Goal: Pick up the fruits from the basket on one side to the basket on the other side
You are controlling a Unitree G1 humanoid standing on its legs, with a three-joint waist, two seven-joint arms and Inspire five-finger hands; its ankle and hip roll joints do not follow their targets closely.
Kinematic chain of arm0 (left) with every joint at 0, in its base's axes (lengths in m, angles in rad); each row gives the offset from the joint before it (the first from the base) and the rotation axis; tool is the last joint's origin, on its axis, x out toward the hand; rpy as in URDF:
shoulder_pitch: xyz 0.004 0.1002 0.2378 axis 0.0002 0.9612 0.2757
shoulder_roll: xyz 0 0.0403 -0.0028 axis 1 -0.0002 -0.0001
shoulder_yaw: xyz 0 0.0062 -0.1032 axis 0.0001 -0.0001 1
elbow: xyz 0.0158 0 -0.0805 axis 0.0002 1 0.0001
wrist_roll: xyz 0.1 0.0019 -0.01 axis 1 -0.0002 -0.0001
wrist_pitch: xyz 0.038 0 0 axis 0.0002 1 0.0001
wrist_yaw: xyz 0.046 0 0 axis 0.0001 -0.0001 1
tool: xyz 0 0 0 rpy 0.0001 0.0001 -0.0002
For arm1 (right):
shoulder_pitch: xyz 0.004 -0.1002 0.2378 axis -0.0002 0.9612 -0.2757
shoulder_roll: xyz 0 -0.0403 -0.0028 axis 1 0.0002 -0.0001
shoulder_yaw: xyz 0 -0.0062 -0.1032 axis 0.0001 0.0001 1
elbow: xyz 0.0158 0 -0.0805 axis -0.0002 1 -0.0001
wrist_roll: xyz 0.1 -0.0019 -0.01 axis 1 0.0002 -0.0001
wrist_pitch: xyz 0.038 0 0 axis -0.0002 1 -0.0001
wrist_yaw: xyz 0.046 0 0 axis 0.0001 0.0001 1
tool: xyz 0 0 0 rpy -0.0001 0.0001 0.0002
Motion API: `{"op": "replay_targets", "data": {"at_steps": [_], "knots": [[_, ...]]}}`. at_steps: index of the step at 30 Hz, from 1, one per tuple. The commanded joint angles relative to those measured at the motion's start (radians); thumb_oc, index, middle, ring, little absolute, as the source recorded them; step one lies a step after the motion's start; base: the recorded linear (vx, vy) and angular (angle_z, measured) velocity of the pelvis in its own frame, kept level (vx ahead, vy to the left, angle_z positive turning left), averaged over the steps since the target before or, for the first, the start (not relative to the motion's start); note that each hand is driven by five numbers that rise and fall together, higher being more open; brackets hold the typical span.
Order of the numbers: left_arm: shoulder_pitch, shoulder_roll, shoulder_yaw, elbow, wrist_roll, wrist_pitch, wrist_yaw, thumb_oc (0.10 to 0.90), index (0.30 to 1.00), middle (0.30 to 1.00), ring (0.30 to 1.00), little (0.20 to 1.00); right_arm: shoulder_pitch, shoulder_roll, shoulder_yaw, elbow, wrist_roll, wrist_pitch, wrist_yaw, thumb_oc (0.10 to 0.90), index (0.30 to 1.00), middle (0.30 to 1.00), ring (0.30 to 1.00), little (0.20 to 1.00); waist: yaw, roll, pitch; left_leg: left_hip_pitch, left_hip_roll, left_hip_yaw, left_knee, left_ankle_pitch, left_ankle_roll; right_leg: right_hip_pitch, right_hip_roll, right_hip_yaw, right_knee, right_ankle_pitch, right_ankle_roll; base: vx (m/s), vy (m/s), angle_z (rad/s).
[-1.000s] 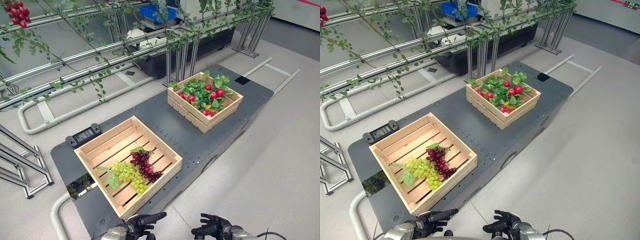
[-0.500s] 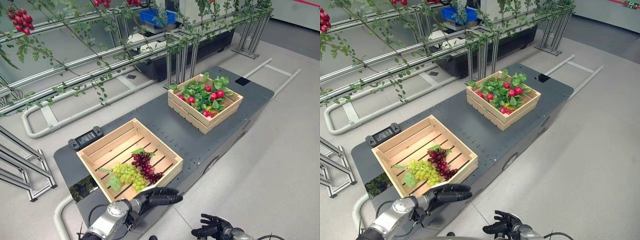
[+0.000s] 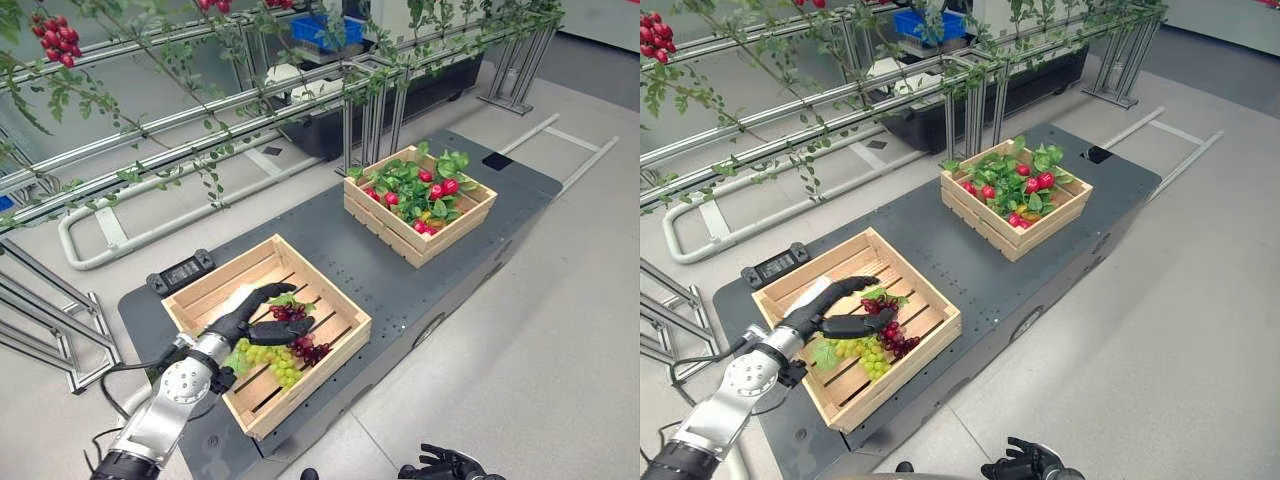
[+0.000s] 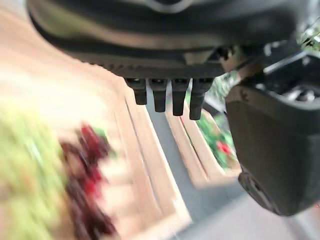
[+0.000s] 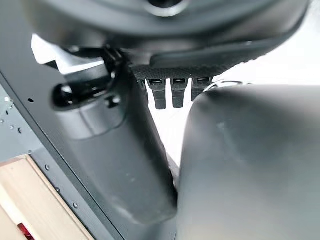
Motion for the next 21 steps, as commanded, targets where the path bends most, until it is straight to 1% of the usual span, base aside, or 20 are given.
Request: {"op": "replay_targets", "data": {"at_steps": [1, 2, 3, 4, 5, 8, 9, 13, 14, 16, 17, 19, 20, 21], "knots": [[-0.1, 0.073, 0.038, -0.027, 0.145, -0.102, 0.181, 0.8, 0.9, 0.9, 0.9, 0.9, -0.046, -0.028, -0.007, -0.023, 0.059, -0.095, 0.0, 0.8, 0.9, 0.9, 0.9, 0.9, 0.008, -0.013, 0.054, -0.015, 0.002, 0.012, 0.029, -0.024, -0.019, -0.007, -0.038, 0.015, 0.081, -0.048, 0.018, -0.1, 0.067, 0.02], [-0.118, 0.086, 0.031, -0.01, 0.186, -0.088, 0.238, 0.8, 0.9, 0.9, 0.9, 0.9, -0.051, -0.031, -0.003, -0.026, 0.067, -0.119, -0.006, 0.8, 0.9, 0.9, 0.9, 0.9, 0.004, -0.012, 0.072, -0.038, -0.001, 0.012, 0.054, -0.03, -0.018, -0.031, -0.04, 0.018, 0.106, -0.056, 0.016, -0.07, 0.038, 0.01], [-0.12, 0.086, 0.029, -0.008, 0.187, -0.088, 0.239, 0.8, 0.9, 0.9, 0.9, 0.9, -0.051, -0.031, -0.004, -0.026, 0.068, -0.12, -0.006, 0.8, 0.9, 0.9, 0.9, 0.9, 0.004, -0.013, 0.071, -0.042, -0.001, 0.011, 0.057, -0.032, -0.017, -0.034, -0.041, 0.018, 0.11, -0.058, 0.016, -0.13, 0.08, 0.01], [-0.146, 0.108, 0.018, 0.028, 0.254, -0.064, 0.335, 0.8, 0.9, 0.9, 0.9, 0.9, -0.059, -0.04, 0.003, -0.045, 0.083, -0.149, -0.021, 0.8, 0.9, 0.9, 0.9, 0.9, -0.003, -0.01, 0.103, -0.076, -0.003, 0.007, 0.082, -0.032, -0.017, -0.068, -0.044, 0.026, 0.142, -0.064, 0.015, -0.12, 0.072, 0.01], [-0.163, 0.122, 0.01, 0.051, 0.277, -0.048, 0.378, 0.8, 0.9, 0.9, 0.9, 0.9, -0.059, -0.047, 0.004, -0.054, 0.084, -0.162, -0.018, 0.8, 0.9, 0.9, 0.9, 0.9, -0.007, -0.009, 0.119, -0.092, -0.005, 0.001, 0.093, -0.031, -0.019, -0.081, -0.045, 0.029, 0.152, -0.068, 0.014, -0.13, 0.091, 0.02], [-0.191, 0.144, -0.008, 0.093, 0.332, -0.008, 0.463, 0.8, 0.9, 0.9, 0.9, 0.9, -0.062, -0.059, 0.01, -0.075, 0.084, -0.175, -0.015, 0.8, 0.9, 0.9, 0.9, 0.9, -0.017, -0.007, 0.149, -0.12, -0.009, 0.008, 0.113, -0.033, -0.018, -0.108, -0.047, 0.035, 0.172, -0.074, 0.012, -0.1, 0.076, 0.0], [-0.22, 0.158, -0.03, 0.126, 0.349, 0.009, 0.517, 0.8, 0.9, 0.9, 0.9, 0.9, -0.073, -0.072, 0.014, -0.087, 0.104, -0.186, -0.02, 0.8, 0.9, 0.9, 0.9, 0.9, -0.025, -0.008, 0.175, -0.147, -0.015, 0.01, 0.134, -0.036, -0.016, -0.131, -0.047, 0.041, 0.184, -0.076, 0.011, -0.11, 0.065, -0.01], [-0.273, 0.169, -0.067, 0.191, 0.395, 0.04, 0.595, 0.8, 0.9, 0.9, 0.9, 0.9, -0.09, -0.086, 0.018, -0.086, 0.143, -0.212, -0.006, 0.8, 0.9, 0.9, 0.9, 0.9, -0.029, -0.016, 0.216, -0.207, -0.024, 0.01, 0.193, -0.042, -0.014, -0.178, -0.048, 0.048, 0.213, -0.076, 0.009, -0.11, 0.045, 0.02], [-0.304, 0.18, -0.096, 0.221, 0.432, 0.07, 0.619, 0.8, 0.9, 0.9, 0.9, 0.9, -0.094, -0.092, 0.024, -0.097, 0.151, -0.22, -0.002, 0.8, 0.9, 0.9, 0.9, 0.9, -0.033, -0.02, 0.235, -0.241, -0.027, 0.006, 0.229, -0.046, -0.016, -0.2, -0.049, 0.052, 0.23, -0.076, 0.007, -0.09, 0.022, 0.01], [-0.328, 0.187, -0.118, 0.256, 0.455, 0.086, 0.654, 0.8, 0.9, 0.9, 0.9, 0.9, -0.095, -0.104, 0.028, -0.118, 0.154, -0.224, 0.0, 0.8, 0.9, 0.9, 0.9, 0.9, -0.037, -0.025, 0.253, -0.274, -0.026, 0.001, 0.272, -0.053, -0.019, -0.223, -0.052, 0.055, 0.251, -0.08, 0.005, -0.08, 0.031, 0.02], [-0.34, 0.194, -0.132, 0.266, 0.467, 0.11, 0.661, 0.8, 0.9, 0.9, 0.9, 0.9, -0.097, -0.111, 0.029, -0.126, 0.153, -0.222, 0.004, 0.8, 0.9, 0.9, 0.9, 0.9, -0.04, -0.027, 0.263, -0.289, -0.025, -0.002, 0.293, -0.057, -0.021, -0.232, -0.052, 0.058, 0.261, -0.082, 0.003, -0.06, 0.035, 0.01], [-0.357, 0.198, -0.148, 0.292, 0.472, 0.129, 0.672, 0.8, 0.9, 0.9, 0.9, 0.9, -0.099, -0.118, 0.033, -0.134, 0.158, -0.224, 0.004, 0.8, 0.9, 0.9, 0.9, 0.9, -0.043, -0.029, 0.275, -0.308, -0.024, -0.005, 0.316, -0.061, -0.022, -0.242, -0.052, 0.062, 0.271, -0.085, -0.001, -0.04, 0.032, -0.05], [-0.377, 0.2, -0.164, 0.325, 0.496, 0.158, 0.692, 0.8, 0.9, 0.9, 0.9, 0.9, -0.105, -0.126, 0.037, -0.138, 0.165, -0.228, 0.005, 0.8, 0.9, 0.9, 0.9, 0.9, -0.045, -0.031, 0.285, -0.324, -0.024, -0.003, 0.329, -0.061, -0.021, -0.254, -0.051, 0.064, 0.28, -0.089, -0.005, -0.03, 0.031, -0.08], [-0.384, 0.203, -0.169, 0.335, 0.505, 0.17, 0.695, 0.8, 0.9, 0.9, 0.9, 0.9, -0.106, -0.128, 0.039, -0.139, 0.169, -0.229, 0.005, 0.8, 0.9, 0.9, 0.9, 0.9, -0.046, -0.032, 0.288, -0.328, -0.024, -0.003, 0.332, -0.062, -0.021, -0.257, -0.05, 0.065, 0.281, -0.09, -0.006, -0.04, 0.036, -0.1]]}}
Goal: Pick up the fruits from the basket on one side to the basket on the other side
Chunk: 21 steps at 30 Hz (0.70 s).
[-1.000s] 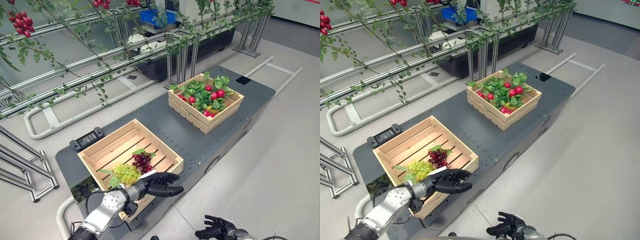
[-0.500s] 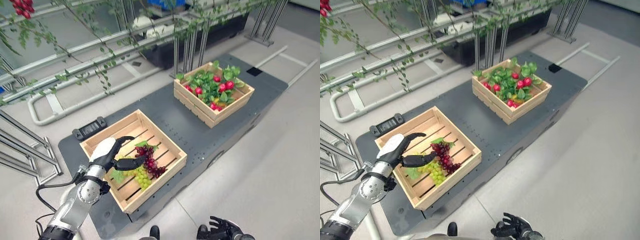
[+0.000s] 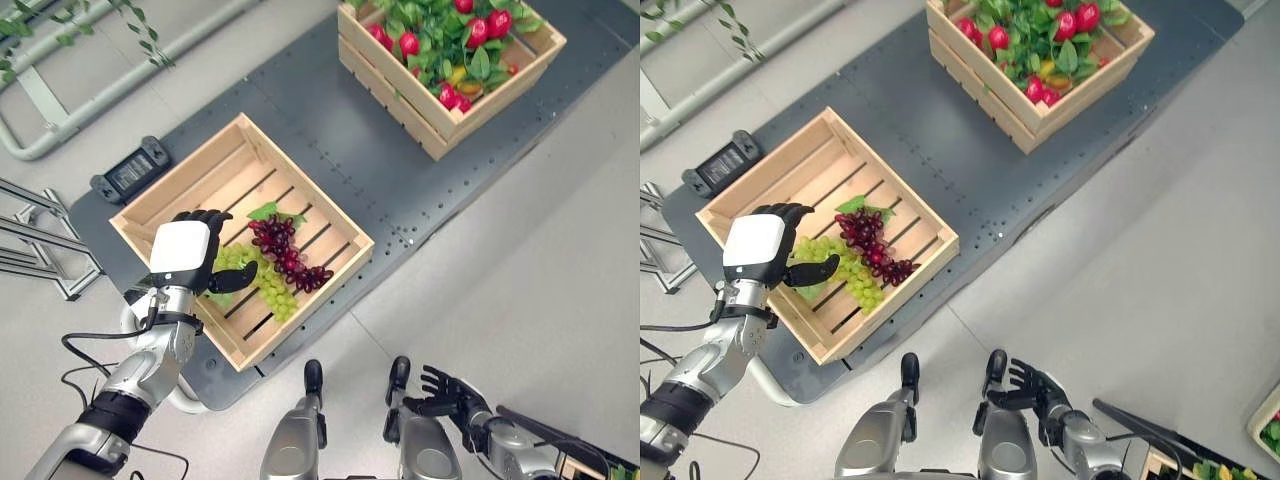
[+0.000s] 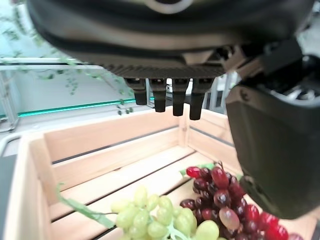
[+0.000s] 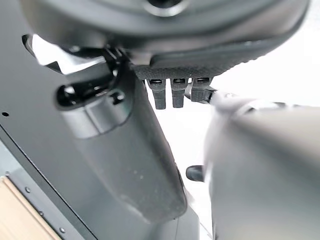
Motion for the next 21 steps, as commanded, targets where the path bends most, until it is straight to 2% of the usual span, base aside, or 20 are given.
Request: {"op": "replay_targets", "data": {"at_steps": [1, 5, 8, 13, 15, 17, 19, 21], "knots": [[-0.049, 0.072, 0.042, 0.035, 0.07, 0.077, 0.119, 0.8, 0.9, 0.9, 0.9, 0.9, 0.059, -0.044, 0.032, -0.058, 0.055, -0.047, 0.003, 0.8, 0.9, 0.9, 0.9, 0.9, -0.015, -0.031, -0.056, -0.137, -0.015, -0.003, 0.216, -0.063, -0.021, -0.069, -0.039, 0.048, 0.196, -0.101, 0.006, -0.03, 0.023, -0.11], [-0.102, 0.066, 0.014, 0.101, 0.115, 0.14, 0.126, 0.8, 0.9, 0.9, 0.9, 0.9, 0.038, -0.051, 0.038, -0.052, 0.091, -0.052, 0.0, 0.8, 0.9, 0.9, 0.9, 0.9, -0.022, -0.038, -0.031, -0.168, -0.01, 0.003, 0.24, -0.063, -0.019, -0.091, -0.032, 0.055, 0.207, -0.104, 0.0, -0.04, 0.011, -0.05], [-0.136, 0.053, -0.004, 0.137, 0.12, 0.144, 0.131, 0.8, 0.9, 0.9, 0.9, 0.9, 0.024, -0.055, 0.039, -0.047, 0.103, -0.057, 0.001, 0.8, 0.9, 0.9, 0.9, 0.9, -0.025, -0.043, -0.016, -0.19, -0.006, 0.002, 0.261, -0.063, -0.022, -0.104, -0.029, 0.061, 0.214, -0.104, -0.002, -0.02, 0.003, -0.02], [-0.202, 0.066, -0.053, 0.166, 0.181, 0.189, -0.009, 0.8, 0.9, 0.9, 0.9, 0.9, 0.0, -0.065, 0.045, -0.068, 0.092, -0.049, 0.007, 0.8, 0.9, 0.9, 0.9, 0.9, -0.032, -0.056, 0.015, -0.221, 0.004, 0.01, 0.27, -0.055, -0.026, -0.12, -0.02, 0.069, 0.207, -0.1, -0.005, -0.01, 0.001, -0.05], [-0.221, 0.083, -0.064, 0.176, 0.173, 0.178, -0.06, 0.8, 0.9, 0.9, 0.9, 0.9, -0.01, -0.071, 0.049, -0.078, 0.085, -0.047, 0.01, 0.8, 0.9, 0.9, 0.9, 0.9, -0.034, -0.061, 0.024, -0.224, 0.005, 0.014, 0.263, -0.05, -0.027, -0.125, -0.015, 0.07, 0.201, -0.095, -0.003, -0.01, -0.006, -0.03], [-0.232, 0.108, -0.073, 0.166, 0.157, 0.135, -0.135, 0.8, 0.9, 0.9, 0.9, 0.9, -0.011, -0.076, 0.045, -0.085, 0.084, -0.042, 0.011, 0.8, 0.9, 0.9, 0.9, 0.9, -0.036, -0.061, 0.031, -0.226, 0.007, 0.017, 0.262, -0.049, -0.029, -0.123, -0.013, 0.071, 0.195, -0.094, -0.003, 0.0, 0.009, -0.04], [-0.233, 0.132, -0.087, 0.134, 0.158, 0.148, -0.231, 0.8, 0.9, 0.9, 0.9, 0.9, -0.015, -0.082, 0.04, -0.093, 0.085, -0.034, 0.007, 0.8, 0.9, 0.9, 0.9, 0.9, -0.036, -0.058, 0.038, -0.225, 0.009, 0.023, 0.258, -0.047, -0.028, -0.123, -0.011, 0.069, 0.191, -0.092, 0.0, 0.0, 0.0, 0.0], [-0.235, 0.161, -0.093, 0.112, 0.152, 0.146, -0.271, 0.8, 0.9, 0.9, 0.9, 0.9, -0.026, -0.093, 0.036, -0.09, 0.092, -0.03, 0.013, 0.8, 0.9, 0.9, 0.9, 0.9, -0.033, -0.056, 0.045, -0.225, 0.009, 0.025, 0.256, -0.045, -0.029, -0.119, -0.012, 0.066, 0.185, -0.09, 0.001, 0.0, 0.0, 0.0]]}}
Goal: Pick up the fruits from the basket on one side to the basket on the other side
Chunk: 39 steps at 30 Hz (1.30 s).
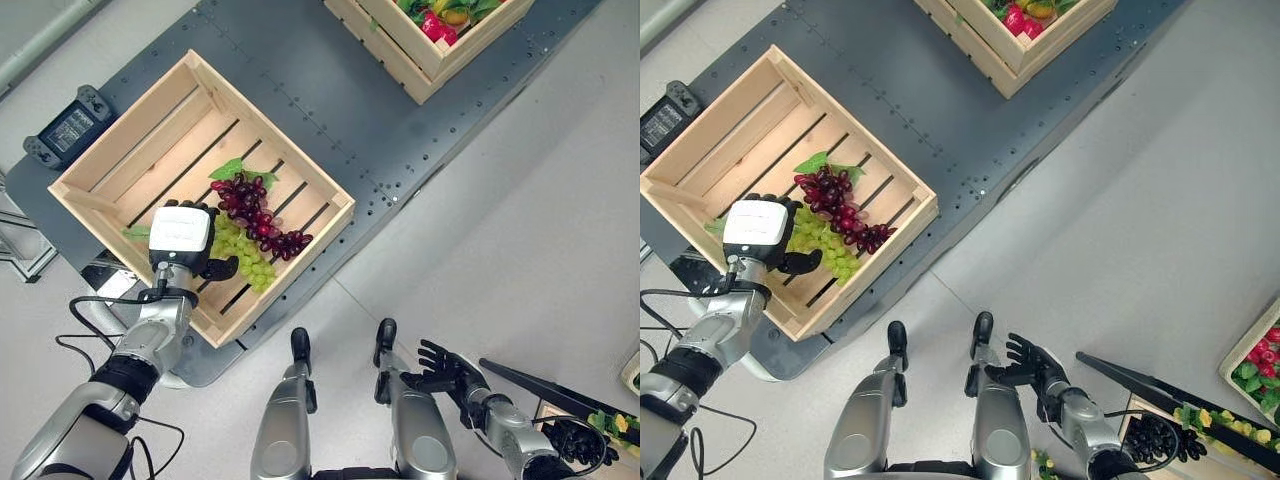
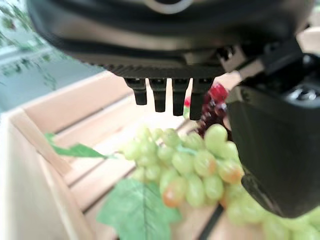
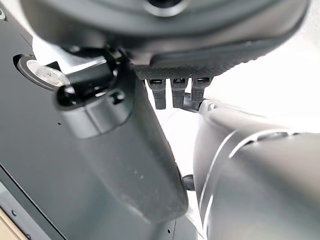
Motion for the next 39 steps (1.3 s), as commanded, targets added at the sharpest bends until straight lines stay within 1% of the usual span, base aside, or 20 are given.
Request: {"op": "replay_targets", "data": {"at_steps": [1, 4, 7, 9, 13, 14, 18, 19, 24, 26, 27, 29, 32, 35, 36, 37, 38, 39], "knots": [[-0.066, 0.138, 0.033, -0.048, 0.02, 0.028, -0.063, 0.8, 0.9, 0.9, 0.9, 0.9, 0.029, -0.074, 0.022, -0.059, 0.045, -0.02, 0.012, 0.8, 0.9, 0.9, 0.9, 0.9, -0.002, -0.005, -0.023, -0.099, -0.004, -0.001, 0.164, -0.039, -0.033, 0.025, -0.013, 0.024, 0.092, -0.09, 0.018, 0.0, 0.0, 0.0], [-0.088, 0.151, 0.027, -0.044, 0.027, 0.059, -0.073, 0.8, 0.9, 0.9, 0.9, 0.9, 0.027, -0.078, 0.02, -0.058, 0.046, -0.024, 0.016, 0.8, 0.9, 0.9, 0.9, 0.9, -0.004, -0.006, -0.018, -0.104, -0.002, 0.0, 0.171, -0.042, -0.034, 0.025, -0.014, 0.021, 0.091, -0.092, 0.018, 0.0, 0.0, 0.0], [-0.137, 0.147, 0.01, 0.016, 0.072, 0.128, -0.06, 0.8, 0.9, 0.9, 0.9, 0.9, 0.016, -0.073, 0.031, -0.053, 0.063, -0.033, 0.019, 0.8, 0.9, 0.9, 0.9, 0.9, -0.004, -0.022, -0.017, -0.115, 0.003, 0.004, 0.182, -0.046, -0.034, 0.02, -0.014, 0.018, 0.093, -0.091, 0.019, 0.0, -0.016, 0.0], [-0.164, 0.123, 0.003, 0.081, 0.09, 0.139, -0.012, 0.8, 0.9, 0.9, 0.9, 0.9, 0.006, -0.061, 0.044, -0.044, 0.071, -0.04, 0.024, 0.8, 0.9, 0.9, 0.9, 0.9, -0.004, -0.038, -0.014, -0.128, 0.007, 0.003, 0.199, -0.05, -0.036, 0.014, -0.01, 0.018, 0.096, -0.089, 0.019, 0.0, -0.058, -0.01], [-0.204, 0.078, -0.017, 0.18, 0.121, 0.175, -0.017, 0.8, 0.9, 0.9, 0.9, 0.9, -0.009, -0.043, 0.062, -0.029, 0.081, -0.041, 0.029, 0.8, 0.9, 0.9, 0.9, 0.9, -0.007, -0.056, -0.01, -0.135, 0.016, 0.007, 0.207, -0.053, -0.036, 0.011, -0.002, 0.018, 0.097, -0.089, 0.02, 0.01, -0.031, -0.01], [-0.218, 0.052, -0.026, 0.229, 0.139, 0.197, -0.021, 0.8, 0.9, 0.9, 0.9, 0.9, -0.02, -0.036, 0.071, -0.026, 0.082, -0.041, 0.027, 0.8, 0.9, 0.9, 0.9, 0.9, -0.012, -0.063, -0.01, -0.144, 0.015, 0.007, 0.204, -0.047, -0.036, 0.002, 0.001, 0.021, 0.096, -0.083, 0.021, 0.0, 0.0, 0.0], [-0.26, 0.02, -0.053, 0.306, 0.151, 0.239, 0.003, 0.8, 0.9, 0.9, 0.9, 0.9, -0.044, -0.029, 0.092, -0.035, 0.093, -0.026, 0.012, 0.8, 0.9, 0.9, 0.9, 0.9, -0.018, -0.074, -0.002, -0.153, 0.016, 0.012, 0.208, -0.048, -0.033, -0.013, 0.006, 0.027, 0.101, -0.078, 0.022, -0.01, 0.003, -0.03], [-0.287, 0.013, -0.065, 0.342, 0.144, 0.245, 0.023, 0.8, 0.9, 0.9, 0.9, 0.9, -0.054, -0.027, 0.102, -0.035, 0.101, -0.027, 0.006, 0.8, 0.9, 0.9, 0.9, 0.9, -0.021, -0.079, 0.003, -0.159, 0.017, 0.013, 0.212, -0.048, -0.035, -0.018, 0.008, 0.028, 0.102, -0.077, 0.022, 0.0, 0.0, 0.0], [-0.351, -0.013, -0.106, 0.424, 0.159, 0.251, -0.015, 0.8, 0.9, 0.9, 0.9, 0.9, -0.073, -0.026, 0.118, -0.034, 0.108, -0.028, 0.012, 0.8, 0.9, 0.9, 0.9, 0.9, -0.033, -0.095, 0.011, -0.182, 0.024, 0.016, 0.228, -0.051, -0.035, -0.043, 0.013, 0.031, 0.115, -0.075, 0.022, 0.0, 0.0, 0.0], [-0.369, -0.027, -0.131, 0.456, 0.191, 0.255, -0.045, 0.8, 0.9, 0.9, 0.9, 0.9, -0.083, -0.027, 0.126, -0.03, 0.114, -0.027, 0.014, 0.8, 0.9, 0.9, 0.9, 0.9, -0.036, -0.098, 0.011, -0.193, 0.027, 0.017, 0.238, -0.056, -0.034, -0.053, 0.016, 0.034, 0.122, -0.077, 0.021, 0.0, 0.007, -0.02], [-0.375, -0.034, -0.141, 0.467, 0.234, 0.252, -0.07, 0.8, 0.9, 0.9, 0.9, 0.9, -0.089, -0.026, 0.13, -0.026, 0.117, -0.027, 0.015, 0.8, 0.9, 0.9, 0.9, 0.9, -0.038, -0.099, 0.011, -0.197, 0.027, 0.02, 0.239, -0.056, -0.034, -0.059, 0.017, 0.033, 0.125, -0.077, 0.021, -0.02, 0.02, -0.05], [-0.386, -0.066, -0.178, 0.496, 0.294, 0.268, -0.106, 0.8, 0.9, 0.9, 0.9, 0.9, -0.111, -0.021, 0.144, -0.02, 0.122, -0.026, 0.013, 0.8, 0.9, 0.9, 0.9, 0.9, -0.042, -0.104, 0.011, -0.209, 0.028, 0.023, 0.237, -0.052, -0.034, -0.077, 0.018, 0.033, 0.132, -0.072, 0.024, -0.01, 0.008, -0.02], [-0.4, -0.091, -0.21, 0.515, 0.325, 0.289, -0.109, 0.8, 0.9, 0.9, 0.9, 0.9, -0.128, -0.02, 0.158, -0.013, 0.124, -0.033, 0.009, 0.8, 0.9, 0.9, 0.9, 0.9, -0.049, -0.107, 0.011, -0.219, 0.029, 0.025, 0.242, -0.056, -0.034, -0.096, 0.019, 0.036, 0.146, -0.075, 0.023, 0.0, 0.0, 0.0], [-0.416, -0.102, -0.23, 0.526, 0.313, 0.306, -0.111, 0.8, 0.9, 0.9, 0.9, 0.9, -0.142, -0.019, 0.163, -0.007, 0.137, -0.031, 0.004, 0.8, 0.9, 0.9, 0.9, 0.9, -0.054, -0.11, 0.011, -0.231, 0.031, 0.028, 0.251, -0.059, -0.031, -0.114, 0.02, 0.039, 0.157, -0.077, 0.023, 0.0, 0.0, 0.0], [-0.424, -0.108, -0.238, 0.536, 0.305, 0.308, -0.118, 0.704, 0.756, 0.756, 0.756, 0.756, -0.148, -0.019, 0.164, -0.001, 0.137, -0.035, 0.006, 0.8, 0.9, 0.9, 0.9, 0.9, -0.057, -0.112, 0.011, -0.234, 0.03, 0.03, 0.251, -0.058, -0.031, -0.118, 0.02, 0.039, 0.156, -0.074, 0.023, -0.02, 0.001, -0.05], [-0.427, -0.11, -0.24, 0.541, 0.31, 0.304, -0.116, 0.558, 0.538, 0.538, 0.538, 0.538, -0.149, -0.019, 0.164, 0.003, 0.135, -0.037, 0.009, 0.8, 0.9, 0.9, 0.9, 0.9, -0.059, -0.113, 0.011, -0.237, 0.029, 0.029, 0.252, -0.057, -0.032, -0.121, 0.02, 0.04, 0.154, -0.072, 0.024, -0.02, 0.001, -0.07], [-0.427, -0.109, -0.244, 0.544, 0.292, 0.299, -0.099, 0.513, 0.469, 0.469, 0.469, 0.469, -0.148, -0.019, 0.164, 0.005, 0.134, -0.038, 0.011, 0.8, 0.9, 0.9, 0.9, 0.9, -0.06, -0.112, 0.011, -0.236, 0.029, 0.031, 0.251, -0.057, -0.032, -0.122, 0.019, 0.04, 0.154, -0.071, 0.025, -0.01, 0.0, -0.05], [-0.432, -0.107, -0.244, 0.552, 0.291, 0.287, -0.087, 0.4, 0.3, 0.3, 0.3, 0.3, -0.148, -0.019, 0.163, 0.013, 0.135, -0.045, 0.012, 0.8, 0.9, 0.9, 0.9, 0.9, -0.061, -0.112, 0.011, -0.235, 0.029, 0.033, 0.251, -0.058, -0.031, -0.124, 0.018, 0.042, 0.154, -0.07, 0.025, 0.0, 0.0, 0.0]]}}
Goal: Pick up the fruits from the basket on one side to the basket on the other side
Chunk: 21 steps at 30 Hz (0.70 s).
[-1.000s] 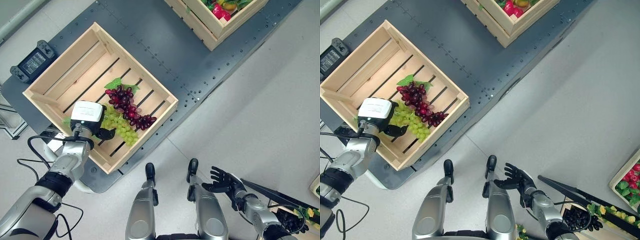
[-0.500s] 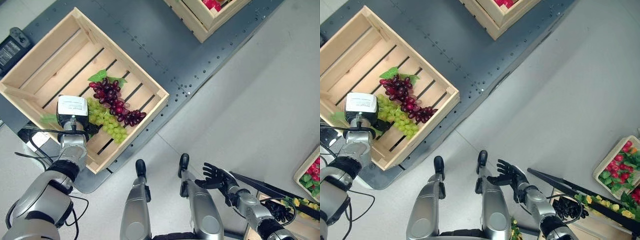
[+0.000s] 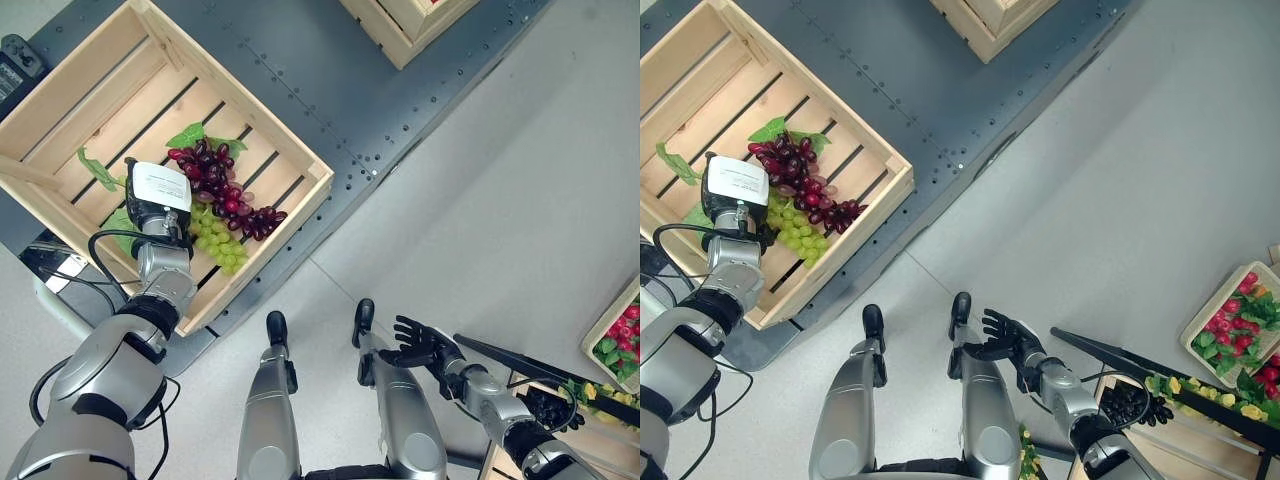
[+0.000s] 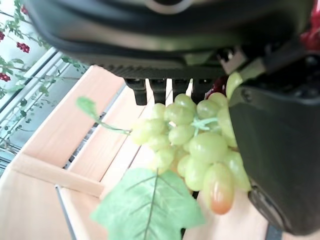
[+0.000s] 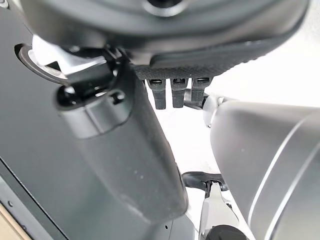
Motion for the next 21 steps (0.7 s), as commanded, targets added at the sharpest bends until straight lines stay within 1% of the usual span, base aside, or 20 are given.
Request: {"op": "replay_targets", "data": {"at_steps": [1, 5, 7, 9, 10, 12, 14, 16, 17, 19, 20, 21], "knots": [[-0.023, 0.008, 0.023, 0.093, 0.016, 0.011, 0.056, 0.4, 0.3, 0.3, 0.3, 0.3, 0.024, -0.048, 0.014, -0.038, 0.051, -0.046, 0.01, 0.8, 0.9, 0.9, 0.9, 0.9, -0.034, -0.023, -0.007, -0.065, -0.007, 0.028, 0.091, -0.017, -0.016, 0.018, -0.006, 0.014, 0.078, -0.072, 0.048, 0.0, 0.0, 0.0], [-0.019, 0.019, 0.031, 0.093, -0.028, -0.017, 0.14, 0.4, 0.3, 0.3, 0.3, 0.3, 0.031, -0.051, 0.007, -0.038, 0.063, -0.054, 0.003, 0.8, 0.9, 0.9, 0.9, 0.9, -0.033, -0.017, -0.007, -0.052, -0.009, 0.031, 0.085, -0.016, -0.016, 0.027, -0.006, 0.014, 0.076, -0.074, 0.046, 0.0, 0.0, 0.0], [-0.012, 0.026, 0.039, 0.092, -0.06, -0.032, 0.187, 0.4, 0.3, 0.3, 0.3, 0.3, 0.04, -0.054, -0.004, -0.035, 0.065, -0.062, 0.004, 0.8, 0.9, 0.9, 0.9, 0.9, -0.031, -0.009, -0.007, -0.042, -0.012, 0.03, 0.082, -0.016, -0.017, 0.034, -0.009, 0.014, 0.076, -0.076, 0.045, 0.0, 0.0, 0.0], [0.002, 0.034, 0.051, 0.078, -0.063, -0.044, 0.211, 0.4, 0.3, 0.3, 0.3, 0.3, 0.049, -0.057, -0.014, -0.04, 0.074, -0.066, -0.001, 0.8, 0.9, 0.9, 0.9, 0.9, -0.028, -0.002, -0.007, -0.027, -0.015, 0.03, 0.075, -0.014, -0.016, 0.045, -0.01, 0.014, 0.075, -0.078, 0.044, 0.0, 0.0, 0.0], [0.02, 0.043, 0.066, 0.065, -0.082, -0.053, 0.256, 0.4, 0.3, 0.3, 0.3, 0.3, 0.058, -0.06, -0.025, -0.047, 0.079, -0.068, -0.004, 0.8, 0.9, 0.9, 0.9, 0.9, -0.024, 0.006, -0.007, -0.013, -0.019, 0.027, 0.07, -0.014, -0.017, 0.059, -0.012, 0.014, 0.072, -0.08, 0.042, 0.0, 0.0, 0.0], [0.031, 0.054, 0.082, 0.053, -0.145, -0.065, 0.328, 0.4, 0.3, 0.3, 0.3, 0.3, 0.065, -0.061, -0.035, -0.051, 0.079, -0.074, -0.004, 0.8, 0.9, 0.9, 0.9, 0.9, -0.02, 0.013, -0.007, 0.003, -0.022, 0.028, 0.062, -0.013, -0.015, 0.071, -0.015, 0.012, 0.07, -0.084, 0.041, 0.0, 0.0, 0.0], [0.051, 0.075, 0.122, 0.03, -0.19, -0.094, 0.399, 0.4, 0.3, 0.3, 0.3, 0.3, 0.082, -0.061, -0.056, -0.058, 0.083, -0.08, -0.005, 0.8, 0.9, 0.9, 0.9, 0.9, -0.014, 0.022, -0.01, 0.024, -0.029, 0.022, 0.054, -0.014, -0.015, 0.09, -0.02, 0.013, 0.065, -0.086, 0.041, 0.0, 0.0, 0.0], [0.076, 0.086, 0.158, 0.007, -0.2, -0.116, 0.451, 0.4, 0.3, 0.3, 0.3, 0.3, 0.097, -0.059, -0.068, -0.066, 0.081, -0.084, -0.004, 0.8, 0.9, 0.9, 0.9, 0.9, -0.009, 0.027, -0.018, 0.033, -0.032, 0.018, 0.046, -0.013, -0.015, 0.099, -0.024, 0.01, 0.06, -0.086, 0.04, 0.02, -0.019, 0.01], [0.116, 0.103, 0.204, -0.037, -0.225, -0.132, 0.515, 0.4, 0.3, 0.3, 0.3, 0.3, 0.118, -0.057, -0.087, -0.083, 0.086, -0.096, -0.012, 0.8, 0.9, 0.9, 0.9, 0.9, 0.0, 0.035, -0.029, 0.049, -0.038, 0.013, 0.029, -0.009, -0.016, 0.113, -0.028, 0.003, 0.048, -0.086, 0.04, 0.04, -0.046, 0.02], [0.177, 0.122, 0.268, -0.096, -0.229, -0.16, 0.574, 0.4, 0.3, 0.3, 0.3, 0.3, 0.142, -0.053, -0.114, -0.1, 0.103, -0.107, -0.017, 0.8, 0.9, 0.9, 0.9, 0.9, 0.01, 0.045, -0.041, 0.069, -0.045, 0.008, 0.01, -0.006, -0.015, 0.13, -0.032, -0.005, 0.039, -0.088, 0.039, 0.03, -0.048, 0.02], [0.217, 0.13, 0.307, -0.14, -0.229, -0.163, 0.602, 0.4, 0.3, 0.3, 0.3, 0.3, 0.157, -0.05, -0.131, -0.111, 0.1, -0.114, -0.018, 0.8, 0.9, 0.9, 0.9, 0.9, 0.015, 0.052, -0.05, 0.082, -0.049, 0.005, -0.003, -0.005, -0.015, 0.141, -0.034, -0.01, 0.032, -0.09, 0.039, 0.02, -0.033, 0.03], [0.237, 0.133, 0.325, -0.161, -0.221, -0.164, 0.606, 0.4, 0.3, 0.3, 0.3, 0.3, 0.164, -0.048, -0.138, -0.118, 0.097, -0.114, -0.021, 0.8, 0.9, 0.9, 0.9, 0.9, 0.017, 0.054, -0.057, 0.084, -0.051, 0.003, -0.011, -0.002, -0.015, 0.144, -0.035, -0.012, 0.028, -0.088, 0.04, 0.03, -0.04, -0.01]]}}
